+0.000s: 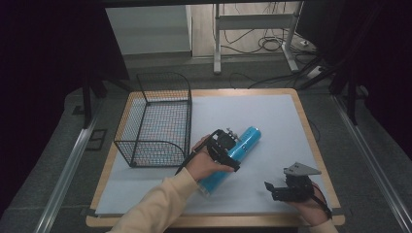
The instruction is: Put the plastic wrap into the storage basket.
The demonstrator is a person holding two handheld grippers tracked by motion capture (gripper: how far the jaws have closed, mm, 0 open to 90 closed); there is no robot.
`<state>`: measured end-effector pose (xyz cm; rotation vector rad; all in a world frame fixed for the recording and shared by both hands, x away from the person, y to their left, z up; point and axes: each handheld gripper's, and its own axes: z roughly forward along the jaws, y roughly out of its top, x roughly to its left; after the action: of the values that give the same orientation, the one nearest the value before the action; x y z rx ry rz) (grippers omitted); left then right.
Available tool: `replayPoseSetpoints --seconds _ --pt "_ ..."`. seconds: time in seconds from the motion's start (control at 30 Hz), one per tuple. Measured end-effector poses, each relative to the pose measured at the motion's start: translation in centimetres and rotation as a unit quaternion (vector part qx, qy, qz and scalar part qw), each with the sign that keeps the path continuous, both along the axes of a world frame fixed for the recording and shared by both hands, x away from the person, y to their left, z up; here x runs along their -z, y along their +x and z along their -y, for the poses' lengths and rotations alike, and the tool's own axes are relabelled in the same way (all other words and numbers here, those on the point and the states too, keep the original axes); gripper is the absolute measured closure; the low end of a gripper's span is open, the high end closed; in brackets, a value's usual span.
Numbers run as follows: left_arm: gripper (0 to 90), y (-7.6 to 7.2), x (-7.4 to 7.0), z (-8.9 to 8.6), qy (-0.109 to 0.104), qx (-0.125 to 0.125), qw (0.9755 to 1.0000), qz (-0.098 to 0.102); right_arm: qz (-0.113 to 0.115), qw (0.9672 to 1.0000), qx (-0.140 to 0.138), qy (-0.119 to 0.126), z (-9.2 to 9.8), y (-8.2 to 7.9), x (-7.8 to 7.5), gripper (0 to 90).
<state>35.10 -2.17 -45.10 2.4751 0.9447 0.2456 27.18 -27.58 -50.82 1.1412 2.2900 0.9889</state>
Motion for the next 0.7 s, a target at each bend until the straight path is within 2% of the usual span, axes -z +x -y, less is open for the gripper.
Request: replayPoseSetpoints --seconds 0.03,0.23,0.4,0.5,0.53,0.7 --pt "14.6 0.4 0.2 0.4 0.008 0.002 1.0 -0.004 0.0 1.0 0.0 0.0 0.0 0.0 0.0 12.6" --pt "15.9 1.6 0.9 1.4 0.024 0.004 0.9996 -0.016 -0.002 1.0 0.0 -0.001 0.0 0.0 0.0 12.6" --pt "17.7 2.1 1.5 2.2 0.028 0.003 0.9993 -0.025 -0.005 1.0 0.001 -0.001 0.0 0.0 0.1 12.6" --pt "18.3 2.6 2.1 2.7 0.041 0.003 0.9986 -0.033 -0.005 1.0 0.001 -0.001 0.1 0.1 0.1 12.6" --pt "18.4 2.8 2.6 2.9 0.052 -0.001 0.9979 -0.038 -0.005 1.0 0.002 -0.001 0.1 0.1 0.1 12.6" --pt "20.0 3.1 3.2 3.3 0.066 -0.002 0.9969 -0.044 -0.006 1.0 0.003 -0.002 0.2 0.1 0.1 12.6"
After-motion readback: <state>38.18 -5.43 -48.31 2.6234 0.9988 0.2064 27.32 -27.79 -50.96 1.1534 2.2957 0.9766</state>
